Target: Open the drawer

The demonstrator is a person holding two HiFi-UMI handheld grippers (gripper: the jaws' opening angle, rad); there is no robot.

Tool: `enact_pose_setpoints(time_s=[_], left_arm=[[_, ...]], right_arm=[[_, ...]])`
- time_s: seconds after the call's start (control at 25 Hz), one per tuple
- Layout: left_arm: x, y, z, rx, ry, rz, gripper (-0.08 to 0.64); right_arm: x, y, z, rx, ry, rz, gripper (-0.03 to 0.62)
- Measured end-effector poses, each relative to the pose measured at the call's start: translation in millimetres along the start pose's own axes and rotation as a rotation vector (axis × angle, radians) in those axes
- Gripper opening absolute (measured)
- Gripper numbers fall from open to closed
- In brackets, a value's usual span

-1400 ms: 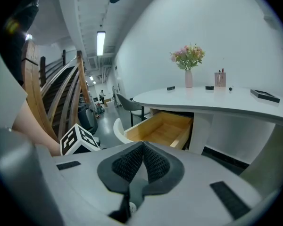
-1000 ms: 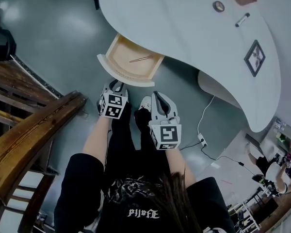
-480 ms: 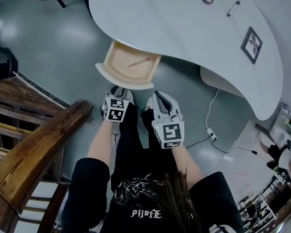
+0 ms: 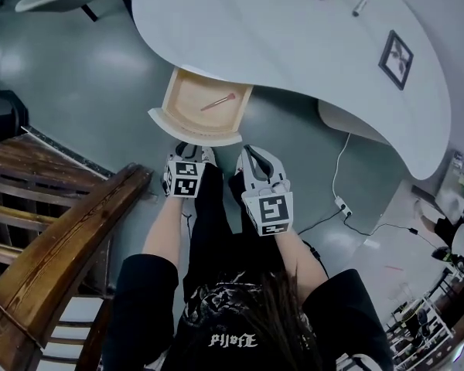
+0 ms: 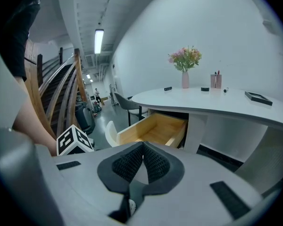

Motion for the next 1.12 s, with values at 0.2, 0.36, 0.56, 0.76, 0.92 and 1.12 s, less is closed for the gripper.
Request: enact_pose_setpoints(time_s=[0.2, 0.36, 0.56, 0.76, 0.92, 1.12], left_arm=[[-1, -1, 1, -0.013, -0.015, -0.013, 0.115], [0, 0, -1, -0.033, -0.007, 0.023, 0.115], [-12, 13, -11, -0.151, 0.061, 0.089, 0.207], [-41, 4, -20, -0.19, 0.086, 0.025, 0.207], [-67, -17, -29, -0.169, 0.093, -0.046, 0.207], [-97, -44, -49, -0.266, 0.134, -0.164, 0.207]], right_arm=[[-5, -2, 2, -0.001, -0.001, 0.004, 0.025], [-7, -6, -3, -0.004, 0.006, 0.001, 0.025], [-10, -8, -9, -0.004, 0.01, 0.005, 0.025], [-17, -14, -13, -0.007, 0.01, 0.008, 0.025], [-20, -27, -12, -0.017, 0.004, -0.019, 0.025], [-24, -47, -15, -0.023, 0.013, -0.046, 0.025]])
Point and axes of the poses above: the fingertips, and each gripper's own axes: x forward along the fingers, z to its left, y out of its underside, the point moved 1 cm from there along -x, backward along the fingers, and after that the axes turned 7 degrees about y, right-handed, at the moved point
